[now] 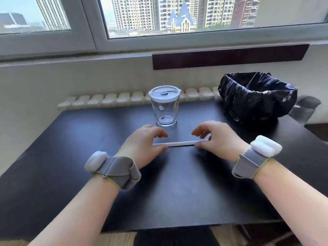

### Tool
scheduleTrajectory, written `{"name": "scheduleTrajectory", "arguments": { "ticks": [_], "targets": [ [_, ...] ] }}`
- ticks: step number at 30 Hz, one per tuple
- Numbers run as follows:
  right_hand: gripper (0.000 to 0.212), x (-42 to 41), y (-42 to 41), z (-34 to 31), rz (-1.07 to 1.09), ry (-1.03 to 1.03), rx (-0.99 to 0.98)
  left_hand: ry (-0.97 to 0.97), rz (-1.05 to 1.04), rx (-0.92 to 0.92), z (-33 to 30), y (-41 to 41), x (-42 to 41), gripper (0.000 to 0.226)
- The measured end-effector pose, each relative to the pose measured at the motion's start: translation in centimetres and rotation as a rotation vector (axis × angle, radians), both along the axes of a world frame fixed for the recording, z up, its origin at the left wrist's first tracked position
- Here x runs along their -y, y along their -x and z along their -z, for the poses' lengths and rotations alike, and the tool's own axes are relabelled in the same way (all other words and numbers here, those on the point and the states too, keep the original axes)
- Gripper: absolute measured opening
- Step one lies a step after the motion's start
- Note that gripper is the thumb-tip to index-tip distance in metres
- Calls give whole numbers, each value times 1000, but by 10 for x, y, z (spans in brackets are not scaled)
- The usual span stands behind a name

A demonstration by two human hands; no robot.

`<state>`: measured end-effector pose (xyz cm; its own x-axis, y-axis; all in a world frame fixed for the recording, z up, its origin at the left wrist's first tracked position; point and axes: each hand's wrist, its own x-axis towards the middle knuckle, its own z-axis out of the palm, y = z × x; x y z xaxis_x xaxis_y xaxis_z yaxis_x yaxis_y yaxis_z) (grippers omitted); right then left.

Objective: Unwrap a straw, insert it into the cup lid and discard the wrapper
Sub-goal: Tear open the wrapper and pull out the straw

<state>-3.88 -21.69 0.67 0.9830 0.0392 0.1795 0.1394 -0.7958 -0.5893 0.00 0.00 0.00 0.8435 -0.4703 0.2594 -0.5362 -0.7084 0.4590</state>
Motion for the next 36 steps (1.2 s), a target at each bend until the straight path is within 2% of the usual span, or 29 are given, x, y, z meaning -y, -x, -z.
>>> {"name": "scheduleTrajectory", "arguments": {
  "ticks": [3, 7, 16, 18, 23, 26, 29, 32, 36],
  "targets": [
    [27, 2, -6, 2, 7, 44, -7, -70, 1, -44, 4, -10, 5, 26],
    [27, 4, -8, 7, 12, 50, 11, -41, 8, -33, 9, -15, 7, 14],
    [16, 6, -8, 10, 33, -4, 29, -21, 6, -5, 0, -11, -7, 18],
    [17, 3, -8, 9, 28, -71, 23, -9, -9, 0, 0, -9, -11, 18],
    [19, -20, 3, -1, -80, -621, -132, -21, 27, 57, -3, 7, -2, 25],
    [13, -34, 10, -2, -96, -804, -205, 12, 30, 128, -4, 22, 12, 26],
    [8, -39, 13, 1, -37, -857, -172, 7, -17, 171, 0, 26, 13, 38],
    [3, -40, 15, 4, -22, -839, -104, 6, -49, 181, 3, 26, 6, 35],
    [17, -42, 18, 7, -56, -746, -90, 23, -46, 203, 6, 26, 5, 42]
  ]
}}
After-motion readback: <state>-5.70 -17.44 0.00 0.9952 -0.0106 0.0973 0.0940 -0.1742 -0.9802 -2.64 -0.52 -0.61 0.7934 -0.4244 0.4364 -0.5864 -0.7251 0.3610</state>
